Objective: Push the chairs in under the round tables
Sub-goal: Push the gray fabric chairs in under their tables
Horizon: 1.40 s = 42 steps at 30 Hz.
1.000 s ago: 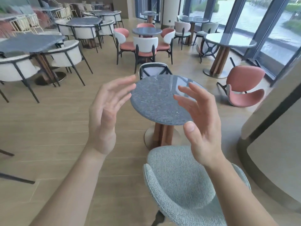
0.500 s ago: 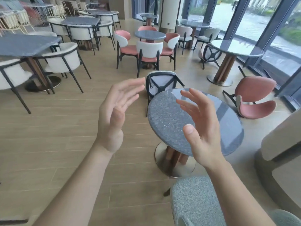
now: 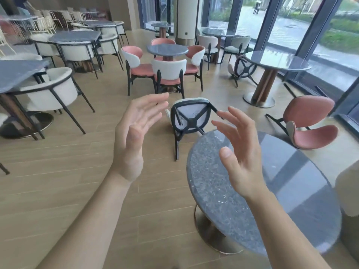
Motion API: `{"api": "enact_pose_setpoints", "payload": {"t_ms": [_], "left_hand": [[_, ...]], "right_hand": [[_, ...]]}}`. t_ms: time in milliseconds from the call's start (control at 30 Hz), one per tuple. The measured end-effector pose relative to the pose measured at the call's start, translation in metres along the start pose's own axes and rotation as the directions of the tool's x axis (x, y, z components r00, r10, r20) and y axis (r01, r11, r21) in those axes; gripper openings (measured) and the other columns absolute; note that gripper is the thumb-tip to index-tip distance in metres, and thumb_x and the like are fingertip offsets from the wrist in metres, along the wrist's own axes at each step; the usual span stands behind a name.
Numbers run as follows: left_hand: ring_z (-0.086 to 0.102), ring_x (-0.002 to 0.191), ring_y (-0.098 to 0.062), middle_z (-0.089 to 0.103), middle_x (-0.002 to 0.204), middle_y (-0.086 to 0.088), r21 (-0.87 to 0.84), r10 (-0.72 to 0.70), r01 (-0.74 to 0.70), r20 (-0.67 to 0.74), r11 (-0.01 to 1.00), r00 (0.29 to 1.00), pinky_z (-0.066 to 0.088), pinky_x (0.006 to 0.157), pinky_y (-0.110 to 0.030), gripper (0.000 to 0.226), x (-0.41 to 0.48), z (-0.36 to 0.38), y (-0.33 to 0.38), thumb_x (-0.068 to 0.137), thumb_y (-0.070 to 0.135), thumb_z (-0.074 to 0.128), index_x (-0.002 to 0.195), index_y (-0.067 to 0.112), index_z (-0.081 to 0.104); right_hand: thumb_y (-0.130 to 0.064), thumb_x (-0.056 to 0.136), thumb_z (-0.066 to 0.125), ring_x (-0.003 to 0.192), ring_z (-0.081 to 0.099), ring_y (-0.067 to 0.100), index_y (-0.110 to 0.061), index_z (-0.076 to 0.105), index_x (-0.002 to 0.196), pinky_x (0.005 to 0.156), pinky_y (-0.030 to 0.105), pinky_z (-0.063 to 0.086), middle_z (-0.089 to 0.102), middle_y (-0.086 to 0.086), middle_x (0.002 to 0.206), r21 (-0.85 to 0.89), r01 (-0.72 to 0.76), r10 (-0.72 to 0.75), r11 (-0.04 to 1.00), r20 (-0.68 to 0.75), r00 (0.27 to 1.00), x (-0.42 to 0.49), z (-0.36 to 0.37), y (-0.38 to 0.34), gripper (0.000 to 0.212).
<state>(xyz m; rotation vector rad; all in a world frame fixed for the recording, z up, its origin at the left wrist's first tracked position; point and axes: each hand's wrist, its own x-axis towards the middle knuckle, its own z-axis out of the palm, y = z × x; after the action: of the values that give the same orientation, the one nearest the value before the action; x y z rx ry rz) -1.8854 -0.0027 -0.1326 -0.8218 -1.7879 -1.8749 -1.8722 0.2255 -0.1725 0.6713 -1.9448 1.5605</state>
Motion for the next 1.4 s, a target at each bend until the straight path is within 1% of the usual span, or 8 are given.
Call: {"api": "enact_pose_setpoints", "payload": {"t_ms": [100, 200, 400, 600, 733, 1000, 1167, 1400], "left_hand": [[0.057, 0.146, -0.033, 0.059, 0.152, -0.008, 0.006, 0.027, -0.027, -0.004, 1.0, 1.0, 0.041, 0.123, -0.062, 0.084, 0.059, -0.033, -0.04, 0.088, 0.092, 0.044, 0.139, 0.027, 0.055], [0.057, 0.146, -0.033, 0.059, 0.153, -0.006, 0.002, 0.03, -0.03, -0.025, 1.0, 0.999, 0.041, 0.123, -0.059, 0.083, 0.111, -0.069, -0.076, 0.088, 0.092, 0.045, 0.14, 0.028, 0.055], [0.056, 0.147, -0.032, 0.06, 0.151, -0.007, -0.035, 0.022, -0.023, -0.035, 0.999, 0.999, 0.043, 0.122, -0.055, 0.085, 0.189, -0.146, -0.171, 0.088, 0.092, 0.044, 0.139, 0.025, 0.055], [0.057, 0.146, -0.031, 0.061, 0.151, -0.006, -0.082, 0.009, -0.009, 0.003, 0.997, 1.0, 0.042, 0.123, -0.057, 0.086, 0.282, -0.233, -0.27, 0.088, 0.092, 0.043, 0.139, 0.024, 0.055], [0.056, 0.147, -0.031, 0.065, 0.149, 0.004, -0.12, 0.018, -0.009, 0.071, 0.993, 0.997, 0.042, 0.123, -0.058, 0.081, 0.351, -0.276, -0.322, 0.09, 0.091, 0.042, 0.139, 0.028, 0.057], [0.055, 0.148, -0.032, 0.063, 0.152, 0.0, -0.186, -0.026, 0.055, 0.159, 0.981, 0.987, 0.039, 0.124, -0.059, 0.078, 0.472, -0.307, -0.452, 0.089, 0.091, 0.045, 0.139, 0.034, 0.059], [0.055, 0.148, -0.031, 0.065, 0.15, 0.004, -0.151, -0.049, 0.081, 0.206, 0.985, 0.977, 0.038, 0.125, -0.061, 0.073, 0.554, -0.315, -0.537, 0.088, 0.091, 0.045, 0.137, 0.041, 0.061], [0.055, 0.148, -0.034, 0.059, 0.152, -0.009, -0.132, -0.064, 0.093, 0.211, 0.987, 0.975, 0.039, 0.125, -0.06, 0.08, 0.68, -0.329, -0.619, 0.088, 0.091, 0.046, 0.136, 0.029, 0.058]], "right_hand": [[-0.069, 0.101, 0.057, 0.139, 0.062, 0.031, -0.003, 0.036, 0.155, 0.118, 0.05, 0.049, 0.055, 0.01, 0.152, -0.009, 0.024, -0.024, 1.0, 0.019, 1.0, 0.061, 0.031, 0.044, 0.087], [-0.067, 0.102, 0.058, 0.139, 0.062, 0.032, -0.005, 0.037, 0.155, 0.117, 0.051, 0.049, 0.054, 0.016, 0.153, 0.02, 0.02, -0.021, 1.0, 0.036, 0.999, 0.118, 0.064, 0.081, 0.085], [-0.069, 0.101, 0.058, 0.141, 0.06, 0.03, -0.004, 0.038, 0.154, 0.119, 0.046, 0.048, 0.055, 0.016, 0.152, 0.022, -0.011, 0.01, 1.0, 0.038, 0.999, 0.209, 0.143, 0.167, 0.086], [-0.071, 0.1, 0.057, 0.14, 0.06, 0.035, -0.002, 0.037, 0.154, 0.118, 0.051, 0.048, 0.054, 0.023, 0.152, -0.033, -0.036, 0.035, 0.999, -0.004, 0.999, 0.3, 0.225, 0.243, 0.091], [-0.07, 0.101, 0.057, 0.139, 0.061, 0.034, -0.003, 0.038, 0.154, 0.117, 0.049, 0.049, 0.055, 0.02, 0.151, -0.079, -0.028, 0.024, 0.996, -0.062, 0.998, 0.358, 0.263, 0.282, 0.087], [-0.068, 0.101, 0.059, 0.14, 0.061, 0.032, -0.007, 0.04, 0.153, 0.117, 0.057, 0.049, 0.057, 0.015, 0.152, -0.129, -0.097, 0.074, 0.987, -0.178, 0.981, 0.455, 0.292, 0.396, 0.083], [-0.069, 0.1, 0.059, 0.14, 0.06, 0.032, -0.007, 0.04, 0.153, 0.118, 0.056, 0.048, 0.057, 0.016, 0.151, -0.094, -0.114, 0.091, 0.989, -0.225, 0.97, 0.534, 0.302, 0.493, 0.083], [-0.069, 0.1, 0.059, 0.139, 0.061, 0.032, 0.001, 0.039, 0.154, 0.118, 0.052, 0.049, 0.056, 0.019, 0.152, -0.037, -0.117, 0.106, 0.992, -0.214, 0.971, 0.657, 0.323, 0.589, 0.09]]}}
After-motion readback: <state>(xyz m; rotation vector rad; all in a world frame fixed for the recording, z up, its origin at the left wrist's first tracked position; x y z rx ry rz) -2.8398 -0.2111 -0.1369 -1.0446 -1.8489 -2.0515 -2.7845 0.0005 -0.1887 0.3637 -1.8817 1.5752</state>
